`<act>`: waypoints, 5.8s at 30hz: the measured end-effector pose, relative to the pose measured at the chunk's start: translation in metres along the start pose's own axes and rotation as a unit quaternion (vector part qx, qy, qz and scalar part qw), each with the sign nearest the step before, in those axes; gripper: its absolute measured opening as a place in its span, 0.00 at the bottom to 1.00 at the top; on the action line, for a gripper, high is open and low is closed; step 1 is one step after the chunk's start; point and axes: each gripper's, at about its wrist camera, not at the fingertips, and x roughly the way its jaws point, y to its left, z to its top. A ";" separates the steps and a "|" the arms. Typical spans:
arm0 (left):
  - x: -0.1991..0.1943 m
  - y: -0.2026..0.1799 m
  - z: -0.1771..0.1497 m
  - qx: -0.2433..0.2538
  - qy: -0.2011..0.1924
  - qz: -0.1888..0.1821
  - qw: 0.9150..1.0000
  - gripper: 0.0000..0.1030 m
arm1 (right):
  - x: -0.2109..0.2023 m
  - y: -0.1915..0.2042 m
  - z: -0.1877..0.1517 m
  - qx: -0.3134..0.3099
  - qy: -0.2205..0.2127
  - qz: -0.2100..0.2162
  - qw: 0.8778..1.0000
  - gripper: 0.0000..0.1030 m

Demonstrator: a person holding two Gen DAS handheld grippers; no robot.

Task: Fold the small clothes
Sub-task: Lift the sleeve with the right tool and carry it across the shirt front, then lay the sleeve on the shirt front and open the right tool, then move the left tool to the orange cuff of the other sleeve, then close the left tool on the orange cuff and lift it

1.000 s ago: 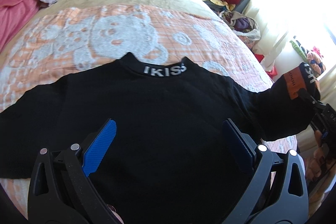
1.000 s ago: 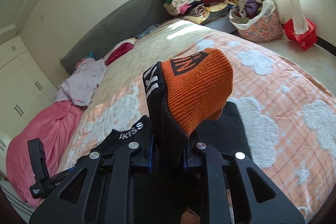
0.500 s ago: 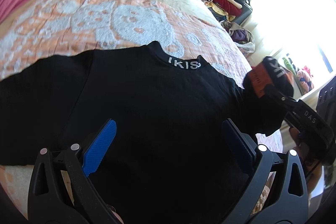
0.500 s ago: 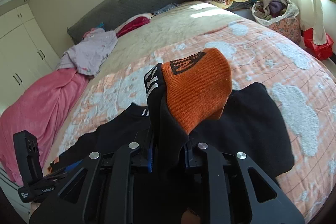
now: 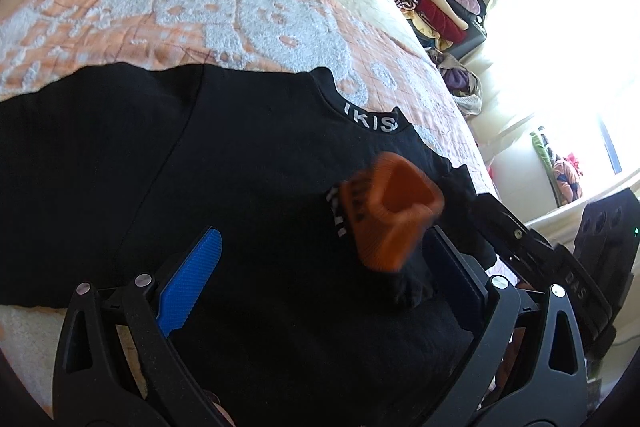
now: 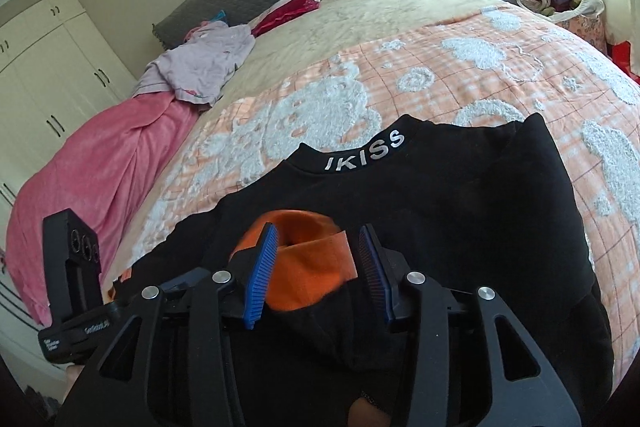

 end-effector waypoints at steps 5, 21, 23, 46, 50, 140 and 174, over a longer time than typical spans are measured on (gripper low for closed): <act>0.009 0.001 -0.004 -0.008 0.013 -0.021 1.000 0.92 | -0.015 -0.012 -0.005 0.013 -0.009 -0.008 1.000 0.49; 0.032 -0.022 -0.015 0.049 0.017 0.013 0.999 0.27 | -0.072 -0.067 -0.045 0.074 -0.041 -0.082 0.993 0.58; 0.033 -0.025 -0.016 0.060 0.009 0.015 0.998 0.04 | -0.080 -0.076 -0.050 0.084 -0.044 -0.092 0.991 0.58; -0.033 -0.022 0.008 0.118 -0.067 0.091 0.987 0.31 | -0.087 -0.090 -0.051 0.073 -0.047 -0.148 0.985 0.58; -0.023 -0.026 0.001 0.126 -0.046 0.085 0.987 0.31 | -0.074 -0.074 -0.039 0.034 -0.040 -0.142 0.988 0.58; -0.156 0.093 -0.072 0.015 -0.151 0.267 0.952 0.91 | -0.022 0.111 -0.059 -0.145 0.017 -0.015 0.989 0.95; -0.172 0.209 -0.071 -0.182 -0.160 0.266 0.933 0.91 | 0.057 0.203 -0.092 -0.225 0.084 0.048 0.970 0.95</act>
